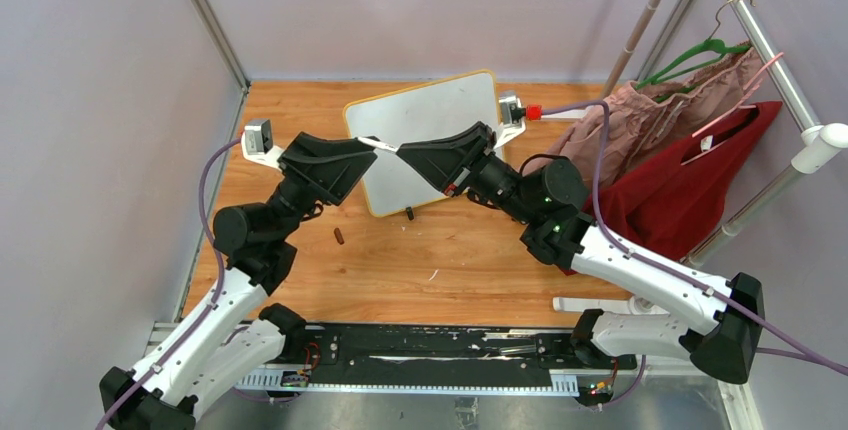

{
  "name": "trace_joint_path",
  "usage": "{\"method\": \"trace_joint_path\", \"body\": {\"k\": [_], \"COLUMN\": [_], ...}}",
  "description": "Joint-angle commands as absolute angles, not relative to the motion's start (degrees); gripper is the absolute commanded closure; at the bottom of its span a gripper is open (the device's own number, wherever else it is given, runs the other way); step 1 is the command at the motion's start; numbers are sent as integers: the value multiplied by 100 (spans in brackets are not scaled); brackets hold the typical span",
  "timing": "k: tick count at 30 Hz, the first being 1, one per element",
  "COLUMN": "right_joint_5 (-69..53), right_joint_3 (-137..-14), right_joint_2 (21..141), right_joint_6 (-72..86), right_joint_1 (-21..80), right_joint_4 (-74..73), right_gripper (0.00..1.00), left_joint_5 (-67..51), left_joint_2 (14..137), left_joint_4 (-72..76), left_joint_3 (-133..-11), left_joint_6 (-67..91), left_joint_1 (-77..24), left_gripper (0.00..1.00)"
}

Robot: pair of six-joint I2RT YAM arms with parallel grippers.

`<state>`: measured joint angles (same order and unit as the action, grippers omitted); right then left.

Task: Write a sentence on the whiteboard

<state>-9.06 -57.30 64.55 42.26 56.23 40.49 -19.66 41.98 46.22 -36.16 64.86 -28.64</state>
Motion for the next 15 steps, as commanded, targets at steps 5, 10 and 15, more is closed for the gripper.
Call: {"method": "trace_joint_path", "body": {"k": [5, 10, 15], "right_joint_5": [-1147, -1223, -1306], "right_joint_3": [-5942, -5977, -5995], "right_joint_2": [6469, 6494, 6521], "right_joint_6": [4305, 4291, 4293], "right_joint_1": [5669, 5665, 5669], "right_joint_4": [4346, 4312, 4293], "right_gripper": [100, 100, 100], "left_joint_5": [-1821, -1773, -1749], "left_joint_2": [4248, 4271, 4290], "left_joint_4": [4658, 4658, 4658], "left_joint_3": [-3826, -3846, -3867], "left_joint_6": [6442, 6477, 6486], "left_joint_1": [-2883, -2883, -2883], "left_gripper": [49, 50, 51]}}
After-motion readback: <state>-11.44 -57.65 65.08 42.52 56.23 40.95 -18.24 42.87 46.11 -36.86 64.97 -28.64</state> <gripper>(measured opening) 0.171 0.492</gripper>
